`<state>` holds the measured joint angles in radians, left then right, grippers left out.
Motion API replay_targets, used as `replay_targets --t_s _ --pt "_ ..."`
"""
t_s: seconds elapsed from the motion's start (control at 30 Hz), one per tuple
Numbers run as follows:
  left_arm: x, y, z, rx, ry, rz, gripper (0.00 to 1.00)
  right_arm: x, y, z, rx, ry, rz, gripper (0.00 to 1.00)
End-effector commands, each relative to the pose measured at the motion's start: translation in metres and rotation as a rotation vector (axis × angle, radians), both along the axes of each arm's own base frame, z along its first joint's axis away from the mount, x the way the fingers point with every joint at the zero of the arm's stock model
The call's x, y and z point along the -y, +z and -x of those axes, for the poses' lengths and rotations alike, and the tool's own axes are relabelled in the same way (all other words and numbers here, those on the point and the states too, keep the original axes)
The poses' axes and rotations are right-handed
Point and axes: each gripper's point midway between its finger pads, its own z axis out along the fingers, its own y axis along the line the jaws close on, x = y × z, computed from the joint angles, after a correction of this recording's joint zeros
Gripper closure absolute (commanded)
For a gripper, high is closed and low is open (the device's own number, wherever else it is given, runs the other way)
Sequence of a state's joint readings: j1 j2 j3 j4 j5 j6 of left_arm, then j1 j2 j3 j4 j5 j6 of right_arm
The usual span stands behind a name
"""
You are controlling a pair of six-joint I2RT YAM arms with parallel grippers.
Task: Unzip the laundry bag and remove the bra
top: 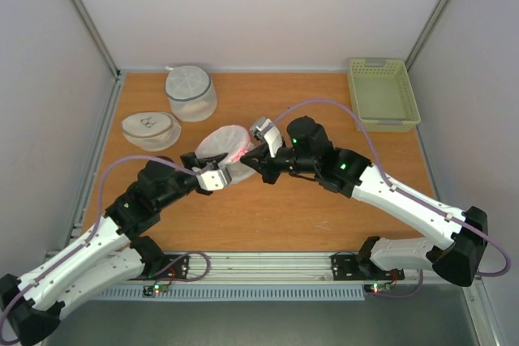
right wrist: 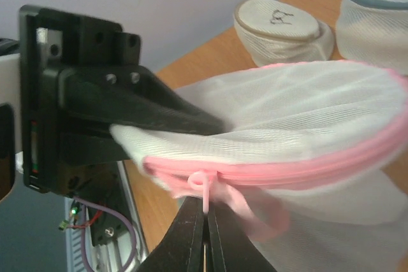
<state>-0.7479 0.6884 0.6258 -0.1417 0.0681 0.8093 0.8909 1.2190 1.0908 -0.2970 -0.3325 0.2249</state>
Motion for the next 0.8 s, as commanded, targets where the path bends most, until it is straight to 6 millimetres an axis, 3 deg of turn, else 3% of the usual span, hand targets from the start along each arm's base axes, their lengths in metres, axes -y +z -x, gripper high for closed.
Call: replay_targets --t_s 0.0,0.13,0.5,0.77 --pt "0.005 -0.002 0.021 0.079 -0.122 -0.031 0.99 0.014 0.007 -0.004 -0.002 0.012 0.051 0.99" --pt "0.008 -0.01 0.037 0.143 -0.212 -0.069 0.99 0.023 -0.005 -0.001 -0.036 0.046 0.127 0.99" --pt "0.008 -0.015 0.058 0.102 -0.297 -0.057 0.99 0.055 -0.046 -0.01 -0.09 0.053 0.272 0.99" --pt "0.019 -0.046 0.062 -0.091 -0.337 -0.033 0.97 0.039 -0.053 -0.006 -0.117 0.094 0.166 0.99"
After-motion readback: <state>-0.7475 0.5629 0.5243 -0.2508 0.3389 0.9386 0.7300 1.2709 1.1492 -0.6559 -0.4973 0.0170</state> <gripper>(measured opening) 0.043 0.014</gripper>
